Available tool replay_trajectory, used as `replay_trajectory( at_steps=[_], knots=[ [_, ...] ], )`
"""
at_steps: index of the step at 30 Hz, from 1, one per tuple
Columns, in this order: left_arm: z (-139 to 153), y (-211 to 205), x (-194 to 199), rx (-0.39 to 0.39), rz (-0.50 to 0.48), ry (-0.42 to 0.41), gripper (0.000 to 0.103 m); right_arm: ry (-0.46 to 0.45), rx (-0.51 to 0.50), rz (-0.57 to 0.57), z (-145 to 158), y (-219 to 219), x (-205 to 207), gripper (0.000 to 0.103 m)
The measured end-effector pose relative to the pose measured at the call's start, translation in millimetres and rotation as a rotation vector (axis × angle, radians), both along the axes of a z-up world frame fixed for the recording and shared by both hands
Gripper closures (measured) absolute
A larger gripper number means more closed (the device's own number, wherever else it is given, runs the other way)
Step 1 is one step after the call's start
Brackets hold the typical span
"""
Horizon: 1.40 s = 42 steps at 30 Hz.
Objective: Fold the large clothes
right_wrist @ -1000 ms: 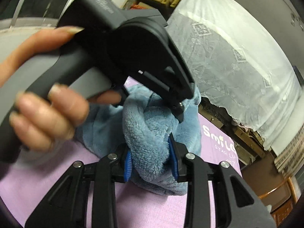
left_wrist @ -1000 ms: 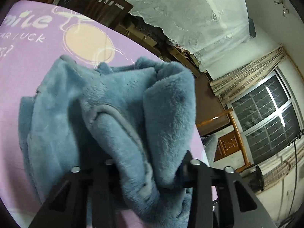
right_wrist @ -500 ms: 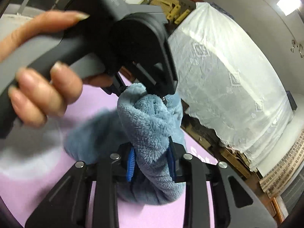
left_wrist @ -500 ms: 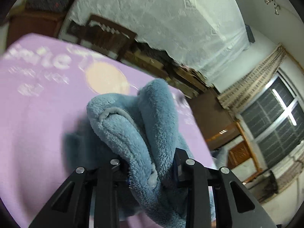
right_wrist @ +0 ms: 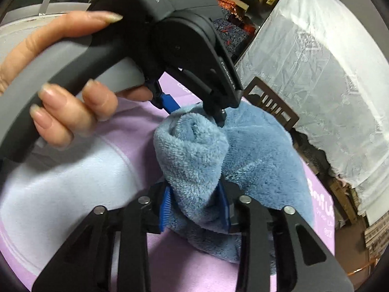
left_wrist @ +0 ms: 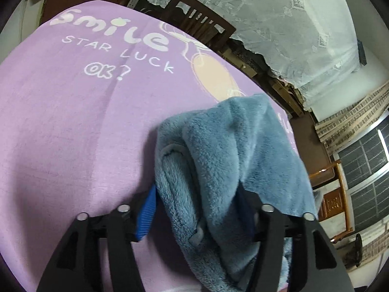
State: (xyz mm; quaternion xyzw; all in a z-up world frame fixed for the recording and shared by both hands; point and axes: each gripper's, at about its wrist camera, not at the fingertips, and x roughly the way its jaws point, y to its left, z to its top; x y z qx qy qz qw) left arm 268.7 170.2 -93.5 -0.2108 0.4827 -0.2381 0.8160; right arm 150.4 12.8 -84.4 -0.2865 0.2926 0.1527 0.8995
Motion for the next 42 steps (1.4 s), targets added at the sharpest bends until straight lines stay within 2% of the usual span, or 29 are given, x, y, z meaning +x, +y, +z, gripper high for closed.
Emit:
replay_trajectory(
  at_steps=[1, 3, 6, 9, 12, 14, 17, 19, 21, 23, 24, 26, 29, 32, 34, 36, 42],
  knots=[
    [-0.4, 0.1, 0.3, 0.009, 0.009, 0.003, 0.029, 0.007, 0.007, 0.005, -2.7, -1.7, 0.7, 0.064],
    [0.1, 2.7, 2.0, 0.002, 0.016, 0.010, 0.028, 0.014, 0.009, 0.023, -2.0, 11.0, -3.0, 0.059],
    [8.9, 5.0, 1.7, 0.023, 0.045, 0.006, 0.027, 0.037, 0.044, 0.045, 2.6, 3.9, -9.0, 0.057],
    [33.0, 16.3, -7.1, 0.070, 0.126, -0.044, 0.029, 0.081, 0.120, 0.058, 28.1, -3.4, -25.1, 0.057],
    [68.5, 27.4, -22.8, 0.063, 0.204, -0.111, 0.029, 0.086, 0.197, 0.054, 55.9, -23.4, -45.8, 0.057],
    [92.1, 19.8, -36.0, 0.055, 0.190, -0.157, 0.029, 0.088, 0.248, 0.041, 73.1, -39.8, -54.1, 0.058],
    [115.1, -11.3, -52.0, 0.179, 0.108, -0.217, 0.029, 0.115, 0.326, 0.009, 99.3, -69.7, -45.9, 0.058],
    [117.9, -25.2, -60.8, 0.216, 0.070, -0.243, 0.029, 0.125, 0.407, -0.031, 114.2, -91.0, -25.4, 0.067],
    [110.1, -31.6, -65.0, 0.200, 0.035, -0.227, 0.029, 0.174, 0.503, -0.067, 119.9, -105.8, -1.7, 0.079],
    [93.5, -38.5, -64.3, 0.200, 0.020, -0.190, 0.029, 0.236, 0.595, -0.108, 117.8, -114.1, 19.4, 0.087],
    [84.5, -40.7, -62.5, 0.212, 0.019, -0.176, 0.029, 0.284, 0.650, -0.130, 111.7, -119.0, 37.1, 0.090],
    [62.9, -46.2, -58.0, 0.250, 0.011, -0.145, 0.029, 0.338, 0.699, -0.149, 99.3, -121.4, 57.4, 0.090],
    [31.0, -50.1, -49.7, 0.259, -0.014, -0.088, 0.027, 0.372, 0.695, -0.169, 76.8, -115.4, 66.3, 0.091],
    [13.6, -47.6, -45.9, 0.202, -0.041, -0.076, 0.025, 0.420, 0.677, -0.197, 41.1, -117.8, 70.7, 0.095],
    [7.6, -45.8, -43.5, 0.175, -0.049, -0.068, 0.022, 0.430, 0.703, -0.191, 25.3, -121.3, 66.9, 0.095],
    [5.6, -47.3, -42.6, 0.182, -0.055, -0.078, 0.021, 0.436, 0.748, -0.174, 19.6, -128.3, 65.0, 0.095],
    [5.1, -49.7, -43.8, 0.196, -0.045, -0.086, 0.019, 0.439, 0.773, -0.154, 17.1, -131.5, 61.0, 0.096]
  ],
)
